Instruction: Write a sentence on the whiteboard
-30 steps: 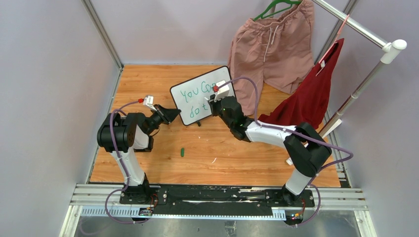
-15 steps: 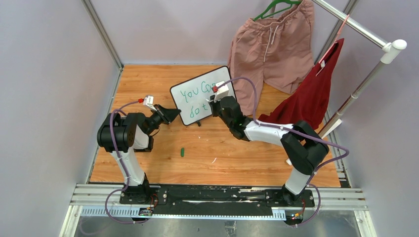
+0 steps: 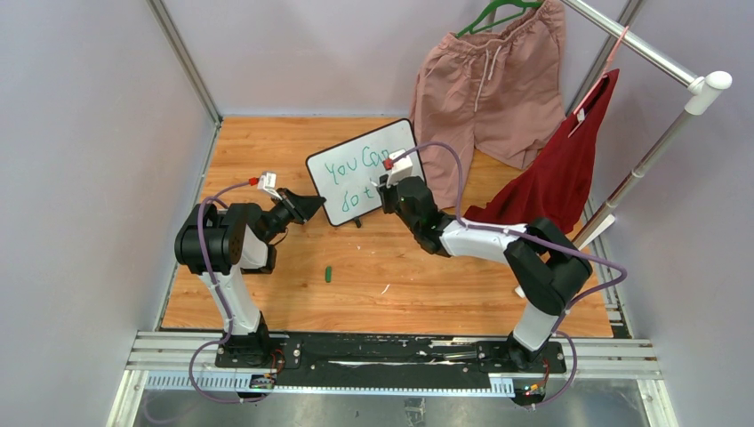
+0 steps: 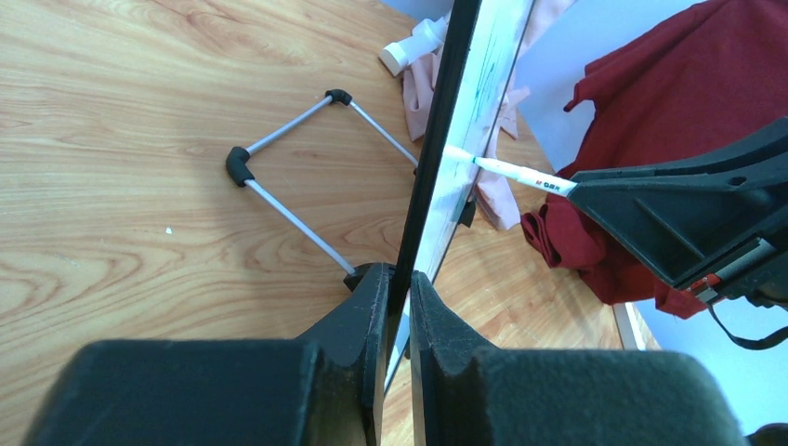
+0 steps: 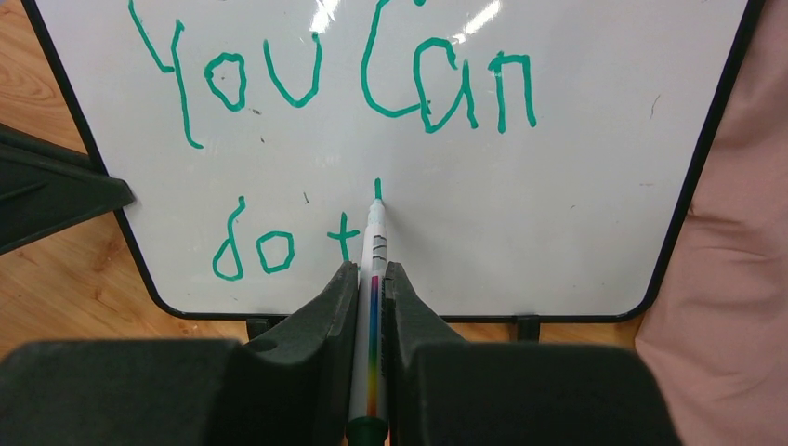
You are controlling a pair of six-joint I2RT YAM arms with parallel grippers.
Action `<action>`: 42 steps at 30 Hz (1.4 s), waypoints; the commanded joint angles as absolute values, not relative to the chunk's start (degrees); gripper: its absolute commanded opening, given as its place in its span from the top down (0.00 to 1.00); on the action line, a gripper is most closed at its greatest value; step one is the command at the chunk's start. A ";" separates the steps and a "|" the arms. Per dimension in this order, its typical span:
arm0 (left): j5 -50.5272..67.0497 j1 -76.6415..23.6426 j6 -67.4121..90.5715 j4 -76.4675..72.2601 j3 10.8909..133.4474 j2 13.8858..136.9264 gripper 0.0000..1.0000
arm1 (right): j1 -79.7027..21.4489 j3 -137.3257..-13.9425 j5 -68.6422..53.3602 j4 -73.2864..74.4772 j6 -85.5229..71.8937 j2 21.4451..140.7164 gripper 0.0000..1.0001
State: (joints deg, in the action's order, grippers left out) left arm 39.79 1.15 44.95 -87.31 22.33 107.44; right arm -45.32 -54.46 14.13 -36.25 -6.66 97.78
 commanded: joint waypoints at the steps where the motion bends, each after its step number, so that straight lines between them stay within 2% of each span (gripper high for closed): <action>1: 39.81 0.88 44.03 -89.21 22.16 108.72 1.00 | -44.68 -52.14 14.82 -36.46 -8.04 97.26 1.00; 27: 39.90 0.79 43.96 -89.21 22.16 108.70 1.00 | -45.35 -47.99 14.60 -37.43 -9.81 96.51 1.00; 42: 39.81 0.78 43.95 -89.26 22.15 108.59 1.00 | -45.35 -52.42 14.87 -36.14 -8.01 96.32 1.00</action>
